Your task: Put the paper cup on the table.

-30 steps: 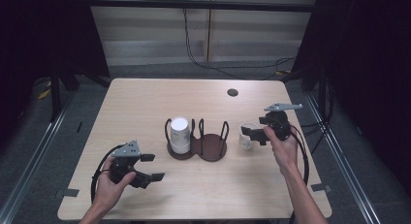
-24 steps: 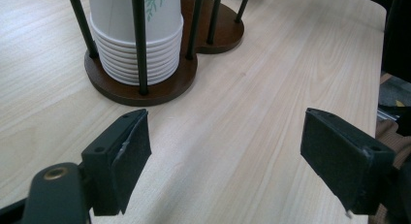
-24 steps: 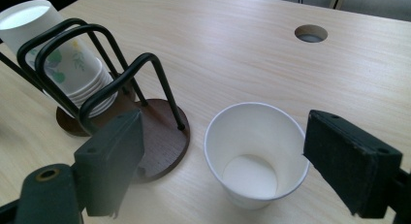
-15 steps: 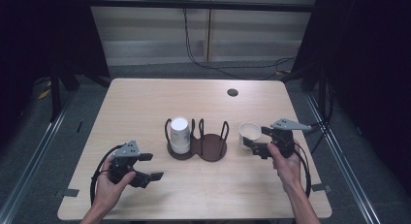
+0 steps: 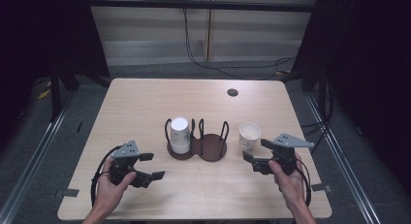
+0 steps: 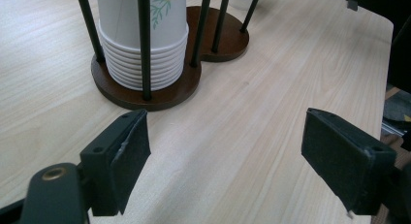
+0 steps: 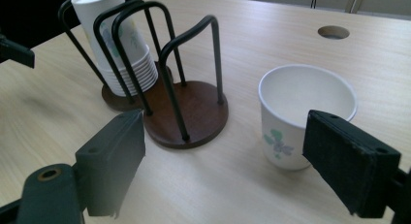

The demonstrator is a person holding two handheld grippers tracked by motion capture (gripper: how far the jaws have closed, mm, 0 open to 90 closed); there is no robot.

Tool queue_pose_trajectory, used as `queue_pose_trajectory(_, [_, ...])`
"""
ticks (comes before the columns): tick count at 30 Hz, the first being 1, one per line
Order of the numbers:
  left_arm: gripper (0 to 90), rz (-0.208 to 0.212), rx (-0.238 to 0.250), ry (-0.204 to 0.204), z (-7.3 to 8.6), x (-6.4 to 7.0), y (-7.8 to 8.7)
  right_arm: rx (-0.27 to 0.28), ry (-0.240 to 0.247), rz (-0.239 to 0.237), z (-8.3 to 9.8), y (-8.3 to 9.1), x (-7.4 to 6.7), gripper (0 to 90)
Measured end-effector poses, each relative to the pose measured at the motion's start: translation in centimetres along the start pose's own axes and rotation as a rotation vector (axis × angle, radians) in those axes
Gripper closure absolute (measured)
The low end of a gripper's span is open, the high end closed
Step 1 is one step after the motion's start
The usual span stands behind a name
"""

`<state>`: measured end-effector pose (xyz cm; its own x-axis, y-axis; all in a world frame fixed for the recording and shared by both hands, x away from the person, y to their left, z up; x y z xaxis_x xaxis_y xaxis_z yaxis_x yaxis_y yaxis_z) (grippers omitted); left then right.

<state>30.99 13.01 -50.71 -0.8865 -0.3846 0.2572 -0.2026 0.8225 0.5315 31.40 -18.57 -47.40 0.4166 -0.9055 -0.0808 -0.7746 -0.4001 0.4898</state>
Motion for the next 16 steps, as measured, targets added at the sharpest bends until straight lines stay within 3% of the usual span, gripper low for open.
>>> queue_pose_trajectory(3, [17.6, -0.02, 0.01, -0.018, -0.1, 0.0, 0.2, 0.016, -0.016, 0.007, 0.7, 0.2, -0.2, 15.3])
queue_pose_trajectory(6, [17.6, -0.029, 0.02, -0.011, -0.1, -0.2, 0.3, 0.033, -0.016, 0.003, 1.3, 0.4, -0.4, 15.4])
queue_pose_trajectory(9, [17.6, -0.01, 0.004, 0.004, 0.3, -0.1, 0.0, 0.053, -0.042, -0.009, 2.1, 0.5, -0.7, 15.4])
queue_pose_trajectory(16, [17.6, -0.01, 0.008, 0.01, 0.6, -0.2, -0.1, 0.048, -0.017, -0.004, 2.9, 0.6, -1.1, 15.3])
Point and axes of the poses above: each handheld gripper's, and its own axes: y roughly backward along the jaws, z roughly out of its underside, x roughly to its right, the point moved 10 cm from there along -y, roughly forward along the jaws, and after that the axes turned 7 degrees about z, right-handed, at the moved point
